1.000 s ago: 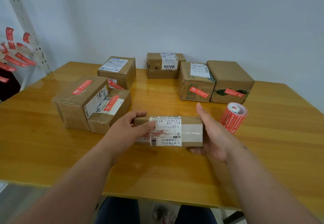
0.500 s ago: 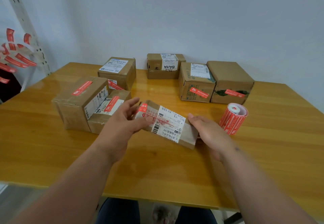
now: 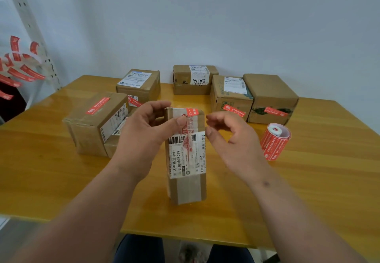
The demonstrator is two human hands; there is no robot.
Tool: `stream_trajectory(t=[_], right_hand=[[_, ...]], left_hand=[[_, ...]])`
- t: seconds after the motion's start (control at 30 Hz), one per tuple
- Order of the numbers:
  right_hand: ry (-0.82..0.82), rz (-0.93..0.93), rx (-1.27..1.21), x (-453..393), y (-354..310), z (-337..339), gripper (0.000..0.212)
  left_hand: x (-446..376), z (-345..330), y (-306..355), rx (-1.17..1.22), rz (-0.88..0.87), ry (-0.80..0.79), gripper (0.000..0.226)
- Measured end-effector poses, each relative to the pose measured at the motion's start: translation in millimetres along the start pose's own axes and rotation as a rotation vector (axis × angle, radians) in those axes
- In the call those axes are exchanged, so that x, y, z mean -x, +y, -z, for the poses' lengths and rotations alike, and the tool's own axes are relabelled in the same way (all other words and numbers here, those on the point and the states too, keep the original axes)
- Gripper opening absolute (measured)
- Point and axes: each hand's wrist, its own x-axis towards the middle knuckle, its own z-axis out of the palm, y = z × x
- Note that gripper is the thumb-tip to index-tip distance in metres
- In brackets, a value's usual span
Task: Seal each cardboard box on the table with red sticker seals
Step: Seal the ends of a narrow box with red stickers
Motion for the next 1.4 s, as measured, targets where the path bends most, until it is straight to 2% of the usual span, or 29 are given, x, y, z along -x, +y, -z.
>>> stream_trajectory(t=[0.1,0.2,0.37,0.53,0.67,0.83,0.97,1.13,1.4], right_hand=[[0.055,0.131,-0.01,0,-9,5,0.026],[-0.016,0.194,0.086,-3,-10,7,0.027],[-0.076,0.178,0.092,-2,-4,8,0.019],[-0.093,0.239,0.156,-2,-3,8,0.014],[-0.117,0.282,0.254,-2,-3,9,0.013],[-0.141,0.386,0.514,0,-7,6,0.028],[-0.162,0.315,0.524,2,-12,5,0.028],[-0.207,0.097,0.338,-1,-14,10,0.017],[-0.148,-0.056,-0.001,-11,-24,27,0.015]], left_hand=[[-1,2,2,-0.02,0.06,-0.071,0.065],[1,-1,1,-0.03,0.105,-0.138,0.06],[2,0,-4,-0.027,0.207,-0.208,0.052],[0,2,-6,0.0,0.294,-0.252,0.043],[1,3,-7,0.009,0.345,-0.262,0.044],[1,2,-8,0.008,0.386,-0.282,0.045],[2,2,-8,0.017,0.4,-0.3,0.042],[1,4,-6,0.018,0.371,-0.336,0.039],[1,10,4,-0.033,0.2,-0.363,0.066]])
